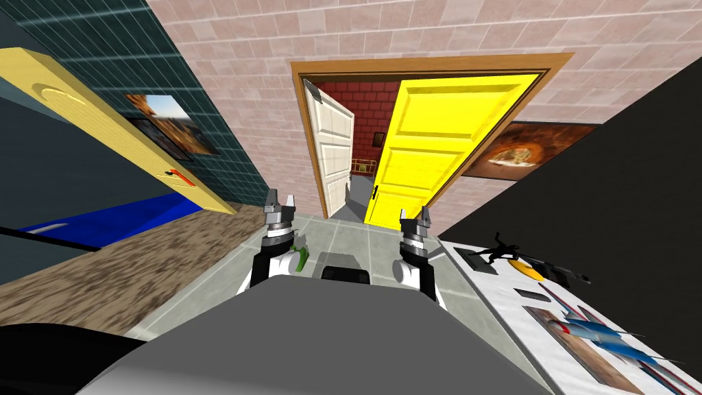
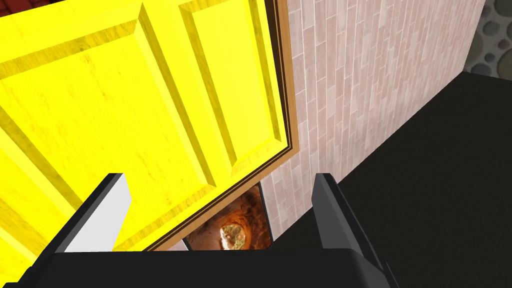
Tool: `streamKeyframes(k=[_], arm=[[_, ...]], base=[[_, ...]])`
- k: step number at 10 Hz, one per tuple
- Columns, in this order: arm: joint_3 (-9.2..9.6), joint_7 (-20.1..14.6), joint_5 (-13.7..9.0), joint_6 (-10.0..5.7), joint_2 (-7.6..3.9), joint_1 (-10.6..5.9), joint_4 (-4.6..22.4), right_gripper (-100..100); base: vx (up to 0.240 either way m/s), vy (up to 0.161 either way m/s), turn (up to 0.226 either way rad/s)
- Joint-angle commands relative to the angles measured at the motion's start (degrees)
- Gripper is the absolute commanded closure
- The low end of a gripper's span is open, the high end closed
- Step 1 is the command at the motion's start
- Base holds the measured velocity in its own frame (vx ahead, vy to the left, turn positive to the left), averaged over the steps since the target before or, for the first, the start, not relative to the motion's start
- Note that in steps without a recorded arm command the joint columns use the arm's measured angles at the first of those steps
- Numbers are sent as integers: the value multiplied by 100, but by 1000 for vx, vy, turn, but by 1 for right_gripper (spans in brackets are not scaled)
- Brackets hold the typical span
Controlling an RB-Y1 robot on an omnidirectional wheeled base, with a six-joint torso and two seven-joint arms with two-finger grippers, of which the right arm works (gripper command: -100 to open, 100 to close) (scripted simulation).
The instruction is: Push the door open
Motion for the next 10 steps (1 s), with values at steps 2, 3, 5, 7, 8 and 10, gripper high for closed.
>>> streamKeyframes(k=[2, 3, 5, 7, 8, 10], arm=[[41, -251, -148, -134, -45, -52, 302, -100], [55, -345, -207, -180, -62, -65, 407, -100], [85, -535, -325, -271, -96, -90, 616, -100], [116, -740, -453, -370, -124, -118, 842, -100], [132, -845, -519, -421, -137, -132, 958, -100], [165, -1054, -650, -522, -164, -160, 1189, -100]], base=[[98, -38, 83], [80, -48, 94], [89, -48, 92], [92, -57, 100], [111, -47, 109], [84, -39, 111]])
